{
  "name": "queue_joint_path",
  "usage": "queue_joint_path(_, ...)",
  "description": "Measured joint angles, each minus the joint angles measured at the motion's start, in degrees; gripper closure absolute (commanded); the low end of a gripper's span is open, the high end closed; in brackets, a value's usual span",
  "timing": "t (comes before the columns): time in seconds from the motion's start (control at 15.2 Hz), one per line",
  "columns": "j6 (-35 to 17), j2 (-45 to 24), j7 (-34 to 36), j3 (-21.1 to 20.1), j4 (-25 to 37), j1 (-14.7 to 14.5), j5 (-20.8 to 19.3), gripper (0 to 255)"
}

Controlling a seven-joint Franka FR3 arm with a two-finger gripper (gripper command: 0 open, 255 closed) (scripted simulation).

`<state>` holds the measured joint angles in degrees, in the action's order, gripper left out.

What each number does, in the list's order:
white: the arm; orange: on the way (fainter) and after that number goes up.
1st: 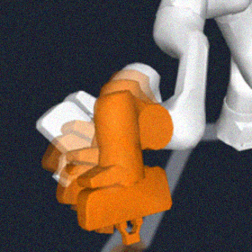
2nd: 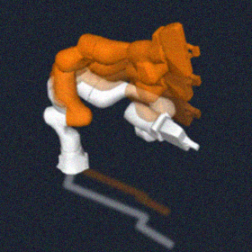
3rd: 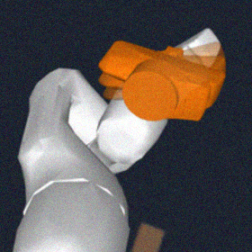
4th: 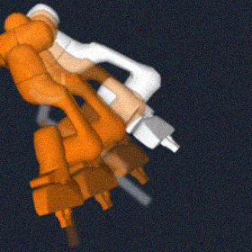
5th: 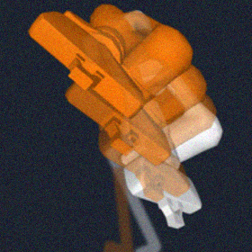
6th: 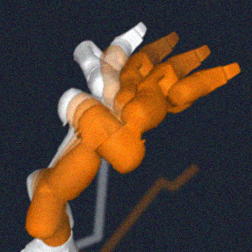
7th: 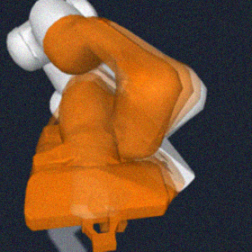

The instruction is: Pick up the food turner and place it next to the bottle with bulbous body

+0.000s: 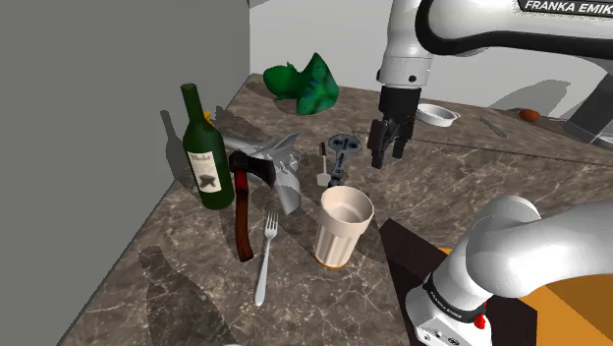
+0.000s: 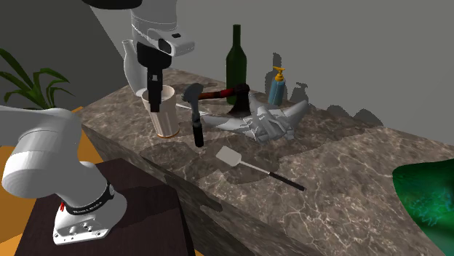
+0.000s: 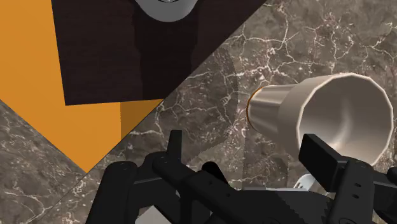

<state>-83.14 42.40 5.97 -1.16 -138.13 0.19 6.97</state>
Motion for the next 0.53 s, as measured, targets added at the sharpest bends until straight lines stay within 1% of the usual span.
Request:
queue_joint_path(0.07,0.0,0.0,0.0,0.0,0.0,0.0,0.0,0)
queue_joint_path(0.2,-2.4,-1.5,1.3,-0.3,-0.3,0.7,-0.1,0)
queue_joint_path(0.53,-13.2,-8.2,6.5,-1.5,-1.6,3.4,-0.5,0)
